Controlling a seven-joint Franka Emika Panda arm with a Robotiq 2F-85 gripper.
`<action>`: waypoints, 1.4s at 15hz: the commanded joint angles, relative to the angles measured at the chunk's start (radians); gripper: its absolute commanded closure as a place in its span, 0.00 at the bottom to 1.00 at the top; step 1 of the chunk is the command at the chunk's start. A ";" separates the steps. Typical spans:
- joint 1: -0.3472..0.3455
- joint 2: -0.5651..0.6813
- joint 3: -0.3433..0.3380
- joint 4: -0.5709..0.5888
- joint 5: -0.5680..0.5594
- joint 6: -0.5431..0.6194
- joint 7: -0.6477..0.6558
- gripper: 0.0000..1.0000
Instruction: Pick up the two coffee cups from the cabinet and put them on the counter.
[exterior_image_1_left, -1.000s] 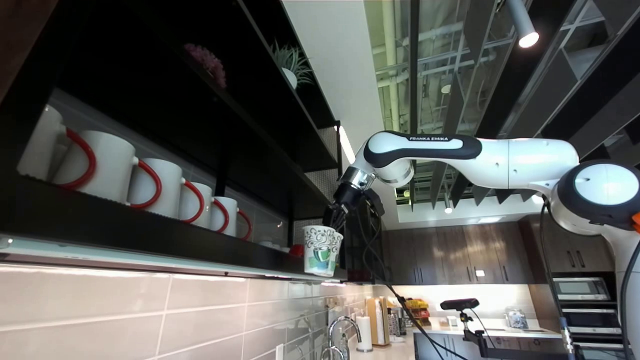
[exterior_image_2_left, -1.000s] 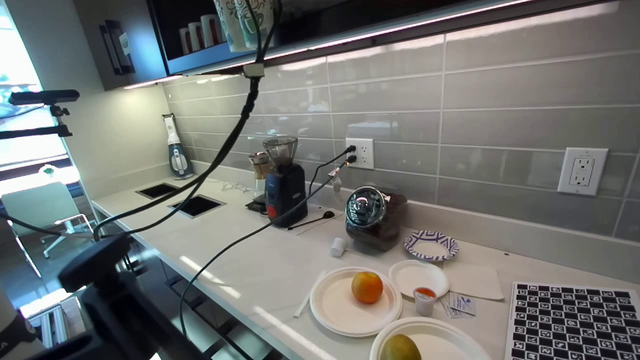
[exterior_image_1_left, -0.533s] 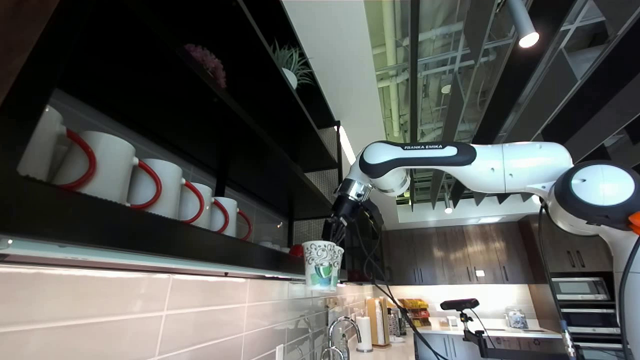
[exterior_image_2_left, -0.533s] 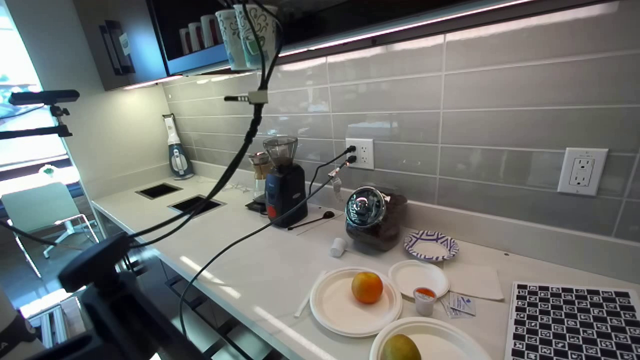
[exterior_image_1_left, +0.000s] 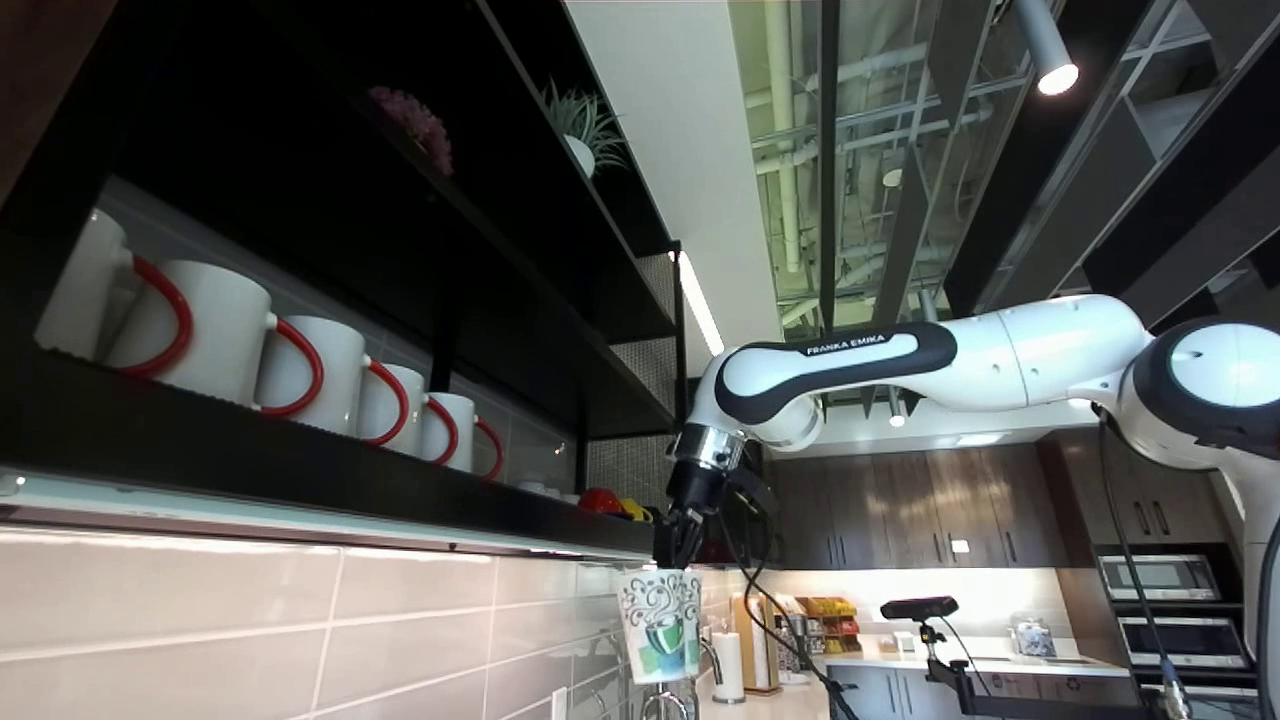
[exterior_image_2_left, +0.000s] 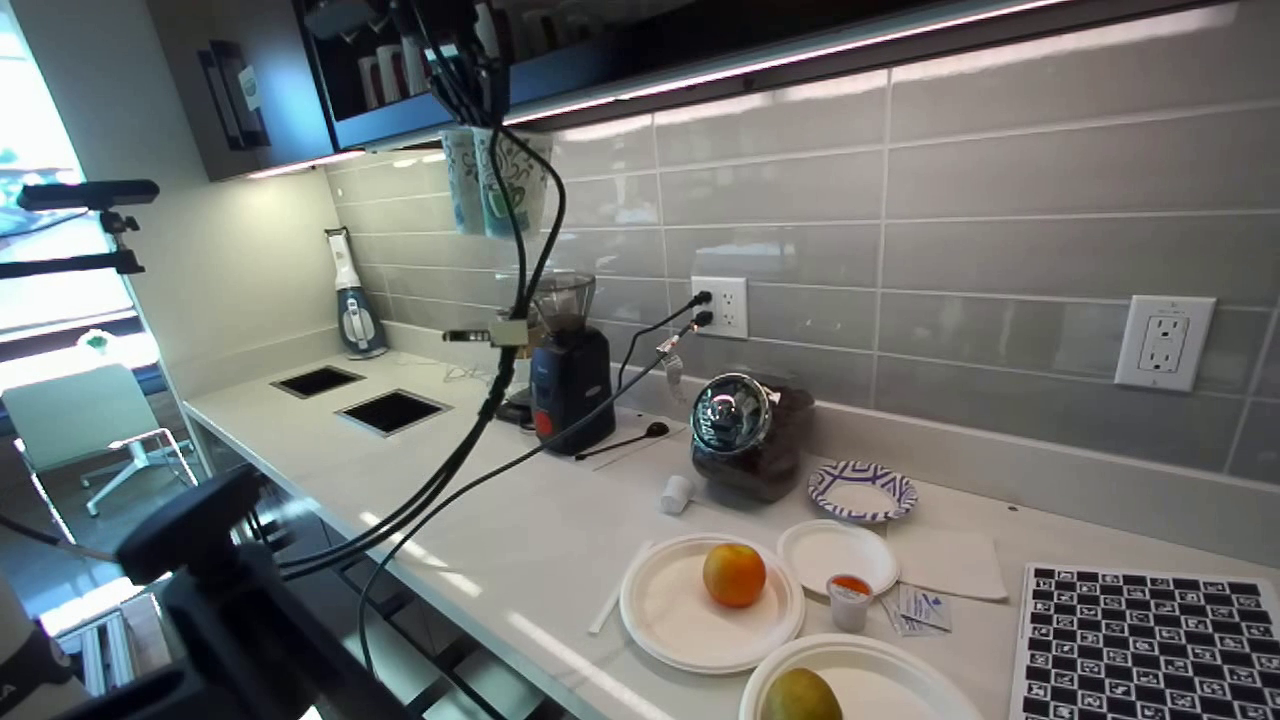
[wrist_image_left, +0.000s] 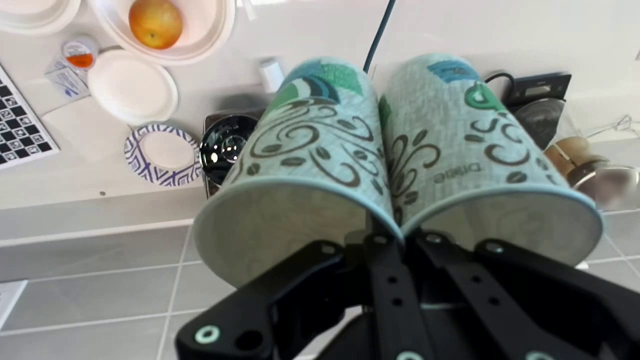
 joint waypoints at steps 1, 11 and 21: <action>0.006 -0.022 0.001 -0.146 -0.016 0.089 -0.039 0.99; 0.002 0.106 -0.024 -0.321 -0.022 0.390 -0.188 0.99; 0.008 0.175 -0.021 -0.289 0.036 0.376 -0.182 0.99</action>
